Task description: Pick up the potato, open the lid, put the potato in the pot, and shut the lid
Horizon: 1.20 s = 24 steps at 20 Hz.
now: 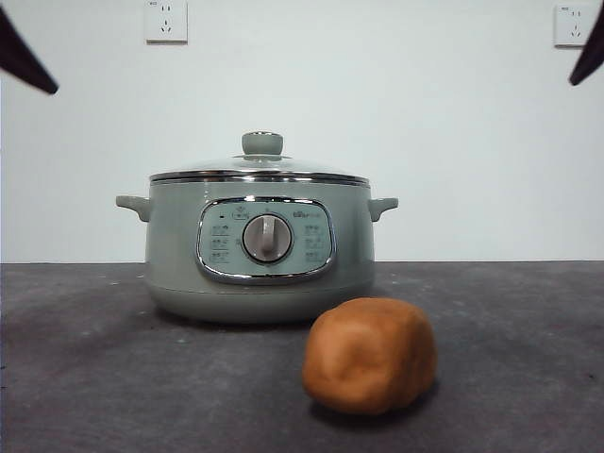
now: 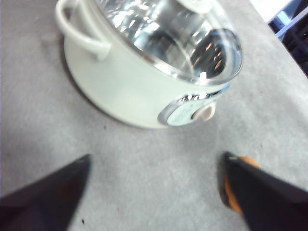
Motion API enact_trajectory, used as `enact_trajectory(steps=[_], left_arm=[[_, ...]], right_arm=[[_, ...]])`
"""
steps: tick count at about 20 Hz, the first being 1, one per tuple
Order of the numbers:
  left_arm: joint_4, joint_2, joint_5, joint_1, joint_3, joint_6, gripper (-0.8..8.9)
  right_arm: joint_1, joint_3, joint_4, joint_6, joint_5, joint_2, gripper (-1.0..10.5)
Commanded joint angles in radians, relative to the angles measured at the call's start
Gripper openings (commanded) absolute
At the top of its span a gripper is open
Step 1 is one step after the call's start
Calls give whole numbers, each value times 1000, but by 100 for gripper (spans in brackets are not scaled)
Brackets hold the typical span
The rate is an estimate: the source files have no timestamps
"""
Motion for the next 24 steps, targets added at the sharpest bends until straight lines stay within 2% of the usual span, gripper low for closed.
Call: enact_trajectory(steps=[1,6,10,12,16,18,20,24], left_arm=[[2,10,9,1,3,-8,521],[-52,37,18,1,4,-23,521],[-123,66,21,-23,5,-21,521],[-126,75,20,-53,5,-21,521],[-119,77,16,-116,5,-21,521],[-121,77,16,-140,5,10,521],[-121,77,16,-158,5,29,521],[-122,78,16,-182,5,29,521]], right_arm=[[2,4,-23,81,-9,34,760],[9,5,-63,83,-101,101,760],[102,6,-82,186,-113,163,760],[200,7,-58,258,-111,207,760],[403,16,24,422,-62,323,759],[495,32,61,489,-32,390,760],[556,58,69,524,13,446,759],[625,109,66,542,62,534,756]])
